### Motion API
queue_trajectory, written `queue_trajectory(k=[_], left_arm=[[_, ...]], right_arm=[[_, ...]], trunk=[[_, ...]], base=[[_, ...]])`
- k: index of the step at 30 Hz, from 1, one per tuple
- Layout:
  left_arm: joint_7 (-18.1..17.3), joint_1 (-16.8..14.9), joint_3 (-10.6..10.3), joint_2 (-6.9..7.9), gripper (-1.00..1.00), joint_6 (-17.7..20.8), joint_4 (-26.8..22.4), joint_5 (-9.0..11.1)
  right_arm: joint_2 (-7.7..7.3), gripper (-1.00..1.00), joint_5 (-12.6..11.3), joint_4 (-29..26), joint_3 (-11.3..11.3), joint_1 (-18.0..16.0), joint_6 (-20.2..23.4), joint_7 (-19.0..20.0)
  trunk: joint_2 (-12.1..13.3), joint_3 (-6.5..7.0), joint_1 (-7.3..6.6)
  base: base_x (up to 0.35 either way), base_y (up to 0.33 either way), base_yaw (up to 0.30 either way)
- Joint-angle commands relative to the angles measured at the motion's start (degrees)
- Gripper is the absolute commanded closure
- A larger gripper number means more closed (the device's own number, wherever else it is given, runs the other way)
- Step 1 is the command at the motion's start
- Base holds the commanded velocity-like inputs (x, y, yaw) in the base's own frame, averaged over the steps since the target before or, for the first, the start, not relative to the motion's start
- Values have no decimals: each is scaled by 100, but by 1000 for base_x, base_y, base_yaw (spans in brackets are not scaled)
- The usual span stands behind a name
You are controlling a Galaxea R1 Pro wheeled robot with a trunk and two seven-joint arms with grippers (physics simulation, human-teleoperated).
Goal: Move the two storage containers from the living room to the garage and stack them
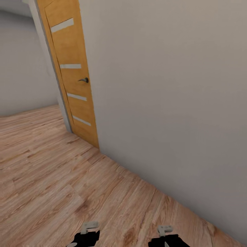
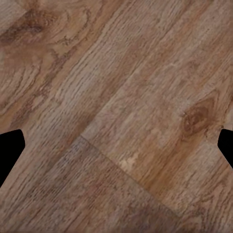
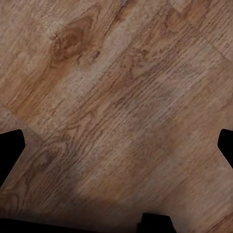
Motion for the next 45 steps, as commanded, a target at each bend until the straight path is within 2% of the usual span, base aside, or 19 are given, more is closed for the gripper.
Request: queue_trajectory(k=[1,7,27,45], left_arm=[[-10,-5,47,-4,-100,-20,6,-53],[-10,-5,47,-3,-100,-20,6,-53],[-10,-5,47,-8,-100,-20,6,-56],[-10,-5,47,-6,-100,-20,8,-62]], right_arm=[[-2,-100,28,-14,7,1,37,16],[-2,-100,29,-14,8,1,39,11],[-1,-100,29,-17,9,2,39,2],[1,-100,29,-17,9,2,38,-9]], trunk=[[-2,-11,-1],[-2,-43,-1],[-2,-153,-1],[-2,-234,-1]], base=[[10,0,236],[91,0,236],[230,0,240],[121,0,250]])
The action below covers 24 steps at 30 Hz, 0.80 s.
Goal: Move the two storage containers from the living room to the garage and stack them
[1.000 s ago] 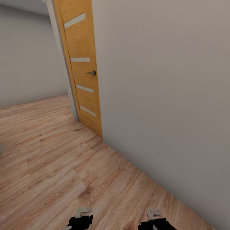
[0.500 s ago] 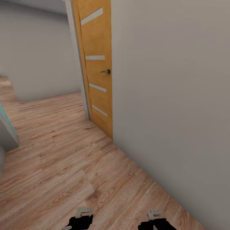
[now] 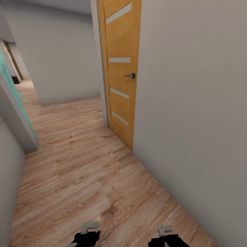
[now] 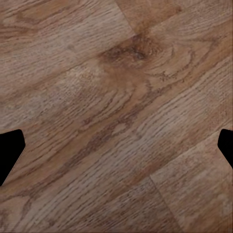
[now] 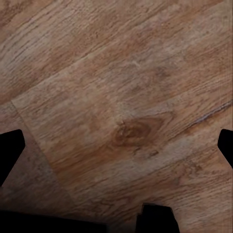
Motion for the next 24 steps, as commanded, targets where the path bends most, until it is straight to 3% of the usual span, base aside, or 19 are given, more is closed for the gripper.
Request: queue_trajectory(k=[1,10,24], left_arm=[[-10,-5,47,-5,-100,-20,5,-54],[-10,-5,47,-7,-100,-20,4,-54],[-10,-5,47,-4,-100,-20,4,-48]], right_arm=[[-3,-100,28,-16,6,1,37,15],[-4,-100,29,-18,6,0,38,10],[-4,-100,28,-18,6,0,30,2]], trunk=[[-2,-9,0],[-2,-41,0],[-2,-89,0]], base=[[102,0,257],[110,-24,259],[149,-138,260]])
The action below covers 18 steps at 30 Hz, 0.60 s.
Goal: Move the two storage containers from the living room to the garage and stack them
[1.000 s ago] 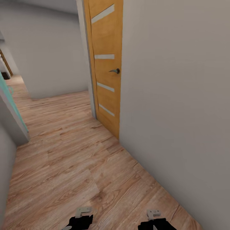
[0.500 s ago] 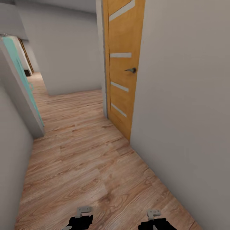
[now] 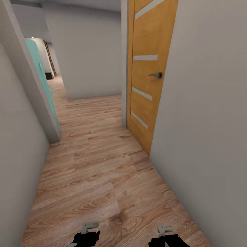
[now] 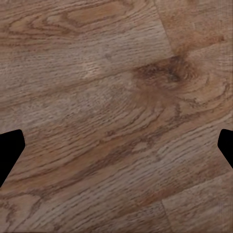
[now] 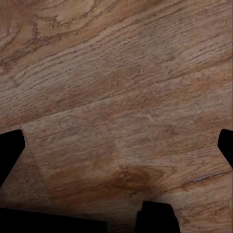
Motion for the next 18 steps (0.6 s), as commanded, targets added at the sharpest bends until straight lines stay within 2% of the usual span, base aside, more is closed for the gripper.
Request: queue_trajectory(k=[1,8,18], left_arm=[[-10,-5,47,-4,-100,-20,6,-53],[-10,-5,47,-3,-100,-20,5,-51],[-10,-5,47,-2,-100,-20,9,-51]], right_arm=[[-2,-100,28,-15,7,2,37,17],[0,-100,29,-14,7,2,36,19],[-2,-100,28,-15,7,2,36,19]], trunk=[[-2,-8,0],[-2,-32,0],[-2,-66,0]], base=[[47,-31,260],[103,-12,260],[247,-1,260]])
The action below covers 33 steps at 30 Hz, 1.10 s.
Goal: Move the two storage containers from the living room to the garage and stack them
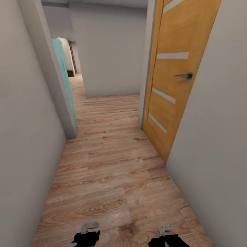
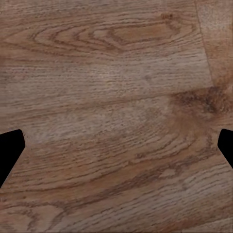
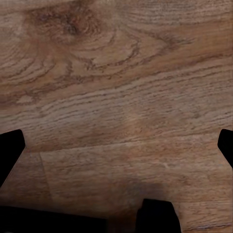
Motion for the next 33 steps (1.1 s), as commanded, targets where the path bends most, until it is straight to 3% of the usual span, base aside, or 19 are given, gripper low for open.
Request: queue_trajectory(k=[1,11,18,33], left_arm=[[-10,-5,47,-5,-100,-20,5,-53],[-10,-5,47,-9,-100,-20,3,-53],[-10,-5,47,-10,-100,-20,3,-56],[-10,-5,43,-11,-100,-20,2,-60]], right_arm=[[-2,-100,29,-14,6,1,37,19],[-5,-100,38,-14,6,26,13,35],[-39,-100,38,-16,3,132,-414,61],[-49,-100,42,-8,6,159,-524,84]], trunk=[[-2,-8,2],[-2,-28,2],[-2,-30,2],[-2,-30,2]], base=[[281,0,260],[278,0,165],[221,0,16],[86,0,1]])
